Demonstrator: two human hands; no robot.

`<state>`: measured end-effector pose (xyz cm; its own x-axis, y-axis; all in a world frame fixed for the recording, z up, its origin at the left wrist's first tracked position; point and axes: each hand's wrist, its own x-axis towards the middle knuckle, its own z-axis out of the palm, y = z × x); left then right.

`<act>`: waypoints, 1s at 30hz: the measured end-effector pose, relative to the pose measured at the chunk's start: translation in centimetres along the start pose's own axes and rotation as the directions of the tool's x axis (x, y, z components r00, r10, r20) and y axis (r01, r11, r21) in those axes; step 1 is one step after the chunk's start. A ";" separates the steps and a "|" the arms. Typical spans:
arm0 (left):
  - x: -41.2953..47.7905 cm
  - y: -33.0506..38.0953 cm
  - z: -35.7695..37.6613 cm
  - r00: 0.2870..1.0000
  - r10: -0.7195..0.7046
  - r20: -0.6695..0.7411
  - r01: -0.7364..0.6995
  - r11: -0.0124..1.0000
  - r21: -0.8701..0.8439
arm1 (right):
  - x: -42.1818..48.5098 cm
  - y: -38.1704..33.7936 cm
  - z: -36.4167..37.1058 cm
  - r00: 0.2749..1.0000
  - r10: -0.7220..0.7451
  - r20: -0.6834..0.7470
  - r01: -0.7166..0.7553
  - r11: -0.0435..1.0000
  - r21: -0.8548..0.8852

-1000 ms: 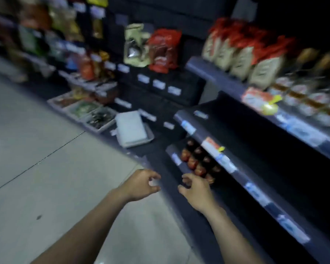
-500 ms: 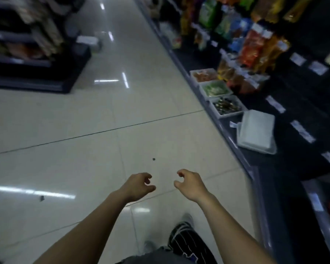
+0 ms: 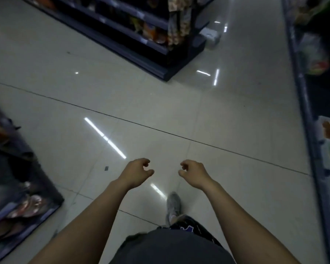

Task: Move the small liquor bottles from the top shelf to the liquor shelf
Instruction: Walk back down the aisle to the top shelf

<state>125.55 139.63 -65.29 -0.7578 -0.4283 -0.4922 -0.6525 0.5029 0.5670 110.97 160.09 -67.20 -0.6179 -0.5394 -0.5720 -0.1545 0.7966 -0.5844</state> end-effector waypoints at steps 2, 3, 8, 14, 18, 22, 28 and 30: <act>3.3 -0.9 -3.8 0.996 -0.053 -0.078 0.048 0.997 -0.059 | 5.2 -3.5 -1.7 0.999 -0.030 0.039 0.032 0.999 -0.042; 4.9 -1.5 -5.6 0.991 -0.077 -0.109 0.068 0.994 -0.086 | 7.6 -5.4 -2.4 0.997 -0.054 0.053 0.058 0.996 -0.070; 15.9 -6.1 -15.7 0.963 -0.216 -0.162 0.179 0.960 -0.218 | 23.7 -19.6 -4.4 0.977 -0.112 0.181 0.141 0.977 -0.159; 23.2 -8.6 -21.8 0.938 -0.221 -0.266 0.135 0.942 -0.306 | 33.0 -27.2 -4.3 0.965 -0.190 0.180 0.225 0.954 -0.197; 31.4 -12.1 -30.9 0.931 -0.240 -0.276 0.136 0.928 -0.348 | 41.8 -36.2 -4.2 0.968 -0.193 0.158 0.224 0.953 -0.203; 39.3 -14.3 -42.3 0.938 -0.210 -0.277 0.116 0.940 -0.321 | 50.2 -47.3 -6.0 0.963 -0.223 0.152 0.253 0.943 -0.217; 51.2 -16.5 -54.8 0.947 -0.161 -0.278 0.080 0.956 -0.281 | 61.9 -59.4 -8.4 0.959 -0.262 0.107 0.280 0.938 -0.205; 55.8 -17.0 -58.6 0.952 -0.135 -0.275 0.063 0.965 -0.256 | 66.3 -62.8 -9.1 0.957 -0.277 0.092 0.290 0.935 -0.206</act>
<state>94.10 63.24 -63.69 -0.6342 -0.6825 -0.3633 -0.6783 0.2657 0.6850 72.76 76.76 -63.15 -0.4773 -0.7615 -0.4385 -0.4822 0.6441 -0.5938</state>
